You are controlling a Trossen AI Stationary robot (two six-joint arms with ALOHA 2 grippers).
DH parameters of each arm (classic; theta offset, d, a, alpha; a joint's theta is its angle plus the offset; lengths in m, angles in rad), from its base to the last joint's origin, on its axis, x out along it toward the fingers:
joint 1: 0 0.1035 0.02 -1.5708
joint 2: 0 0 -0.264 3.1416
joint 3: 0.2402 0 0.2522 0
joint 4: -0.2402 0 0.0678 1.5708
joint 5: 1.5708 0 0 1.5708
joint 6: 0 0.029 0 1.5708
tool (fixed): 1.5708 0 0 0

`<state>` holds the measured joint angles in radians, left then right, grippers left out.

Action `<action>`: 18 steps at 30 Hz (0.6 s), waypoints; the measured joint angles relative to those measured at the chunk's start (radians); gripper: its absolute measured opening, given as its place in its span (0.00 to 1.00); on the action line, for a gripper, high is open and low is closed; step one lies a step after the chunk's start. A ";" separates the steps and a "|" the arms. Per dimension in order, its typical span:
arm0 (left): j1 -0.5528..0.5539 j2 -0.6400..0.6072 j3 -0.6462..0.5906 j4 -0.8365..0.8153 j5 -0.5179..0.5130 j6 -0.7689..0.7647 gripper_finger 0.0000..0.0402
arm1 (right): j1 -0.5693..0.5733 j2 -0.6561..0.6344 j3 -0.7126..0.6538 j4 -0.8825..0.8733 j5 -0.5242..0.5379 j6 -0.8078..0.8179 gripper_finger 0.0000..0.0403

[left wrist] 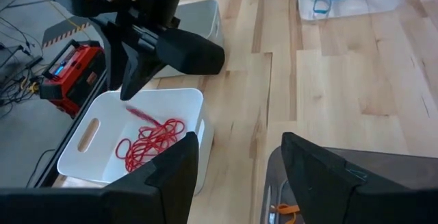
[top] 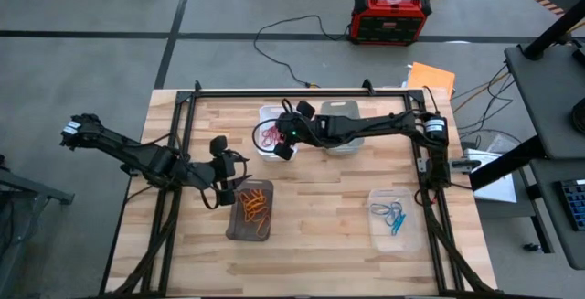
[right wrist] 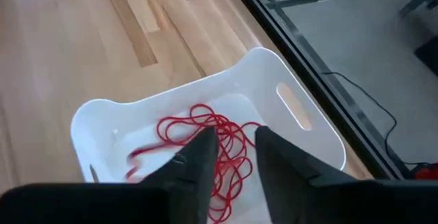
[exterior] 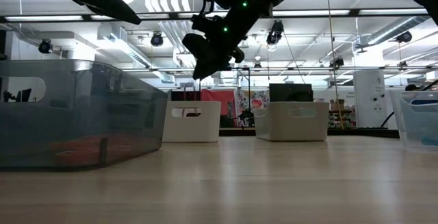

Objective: Sort rubber bands into baskets
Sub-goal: Put the red rubber band into the white bin, then return to Home Position

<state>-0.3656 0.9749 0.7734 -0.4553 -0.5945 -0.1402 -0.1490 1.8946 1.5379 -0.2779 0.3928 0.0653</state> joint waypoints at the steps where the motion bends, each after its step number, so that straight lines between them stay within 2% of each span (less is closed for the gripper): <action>1: 0.000 0.000 0.000 0.000 0.000 0.000 0.48 | 0.000 0.000 0.000 0.002 0.000 -0.006 0.25; 5: 0.000 0.000 0.000 0.000 0.000 0.000 0.48 | 0.000 0.000 0.010 0.003 -0.002 -0.023 0.34; 10: 0.000 0.000 0.000 -0.001 0.000 -0.012 0.48 | -0.002 -0.006 0.014 -0.025 -0.021 -0.028 0.41; 18: 0.000 0.001 0.000 -0.004 0.000 -0.059 0.48 | 0.034 -0.077 -0.038 -0.123 -0.296 0.003 0.44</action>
<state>-0.3656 0.9755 0.7734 -0.4591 -0.5940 -0.1991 -0.1150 1.8172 1.4997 -0.4007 0.0968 0.0683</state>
